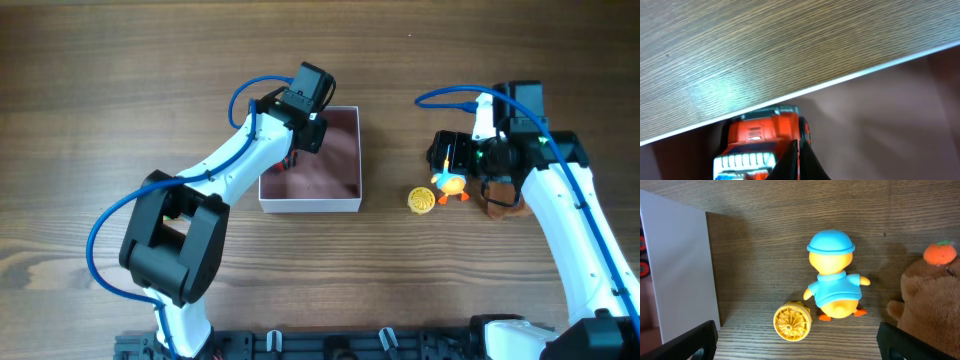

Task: Pack container
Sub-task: 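Lower the truck into the box and open the left gripper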

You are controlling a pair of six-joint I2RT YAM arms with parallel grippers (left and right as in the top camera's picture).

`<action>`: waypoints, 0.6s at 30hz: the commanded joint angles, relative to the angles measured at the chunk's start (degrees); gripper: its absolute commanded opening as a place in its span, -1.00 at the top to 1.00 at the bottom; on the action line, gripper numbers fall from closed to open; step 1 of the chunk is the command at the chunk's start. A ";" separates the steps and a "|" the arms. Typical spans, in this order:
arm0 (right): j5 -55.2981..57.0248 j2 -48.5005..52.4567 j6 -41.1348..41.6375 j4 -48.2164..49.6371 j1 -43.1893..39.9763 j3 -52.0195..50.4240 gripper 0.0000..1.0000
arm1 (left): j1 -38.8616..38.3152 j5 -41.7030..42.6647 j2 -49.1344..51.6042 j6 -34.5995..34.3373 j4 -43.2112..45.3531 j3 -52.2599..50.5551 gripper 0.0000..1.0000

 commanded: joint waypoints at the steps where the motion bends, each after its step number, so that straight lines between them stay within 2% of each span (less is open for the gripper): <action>1: 0.98 0.26 0.66 0.09 0.17 1.55 -0.99 | 0.24 -4.68 0.85 1.11 -1.18 -0.46 0.92; 8: 0.98 0.26 0.68 0.09 0.17 1.55 -0.99 | 0.22 -5.07 0.85 1.11 -1.64 -0.46 0.92; 13: 0.98 0.26 0.68 0.11 0.17 1.55 -0.99 | -0.35 -5.03 0.83 1.11 -1.20 -0.46 0.66; 14: 0.98 0.26 0.63 0.09 0.17 1.55 -0.99 | -0.70 -5.03 0.81 1.11 -0.85 -0.46 0.52; 18: 0.98 0.26 0.66 0.09 0.17 1.55 -0.99 | -2.78 -5.01 0.28 1.11 1.22 -0.46 0.36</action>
